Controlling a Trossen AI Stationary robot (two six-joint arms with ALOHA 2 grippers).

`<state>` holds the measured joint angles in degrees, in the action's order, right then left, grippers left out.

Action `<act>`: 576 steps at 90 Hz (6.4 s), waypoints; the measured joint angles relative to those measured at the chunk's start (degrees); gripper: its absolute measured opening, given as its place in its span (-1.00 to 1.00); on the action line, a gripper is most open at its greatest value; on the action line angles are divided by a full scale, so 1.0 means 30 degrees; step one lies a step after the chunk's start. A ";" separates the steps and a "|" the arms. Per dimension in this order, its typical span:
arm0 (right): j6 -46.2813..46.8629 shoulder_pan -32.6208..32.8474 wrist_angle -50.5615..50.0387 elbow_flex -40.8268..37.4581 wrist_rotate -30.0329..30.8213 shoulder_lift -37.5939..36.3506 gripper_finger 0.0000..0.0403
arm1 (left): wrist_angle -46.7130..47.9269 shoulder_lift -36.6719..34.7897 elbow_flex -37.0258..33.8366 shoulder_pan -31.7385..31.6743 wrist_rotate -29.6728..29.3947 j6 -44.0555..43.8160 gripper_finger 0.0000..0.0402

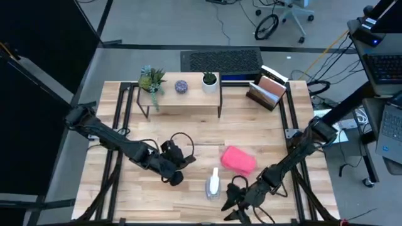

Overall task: Apply microfiber cloth
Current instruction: Wipe the back of the cellphone using the pink microfiber cloth

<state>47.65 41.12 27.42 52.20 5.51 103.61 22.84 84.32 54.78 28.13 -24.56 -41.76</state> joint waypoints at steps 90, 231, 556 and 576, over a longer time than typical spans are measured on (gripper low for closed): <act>-0.6655 -0.8306 -1.6734 0.0002 -0.4907 -0.6506 -0.39 | 0.0495 -0.0154 0.0025 0.0503 0.0138 -0.1490 -0.95; -0.4922 -0.3134 -2.0149 0.1476 0.4389 -0.5183 -0.93 | -1.1654 0.2326 0.0468 0.0456 -0.3364 0.3374 -0.95; -2.3161 -0.2060 -0.7956 0.8716 1.6230 -0.1737 -0.96 | -1.6252 0.2126 0.4962 0.0504 -0.5228 1.1218 -0.95; -2.3338 -0.2405 -0.8610 0.8620 1.5497 -0.0318 -0.96 | -1.6935 0.2090 0.4991 0.0580 -0.5865 1.1746 -0.95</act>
<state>-22.37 33.91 1.59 78.06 52.01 102.66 -27.97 90.59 69.76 29.87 -42.15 -6.52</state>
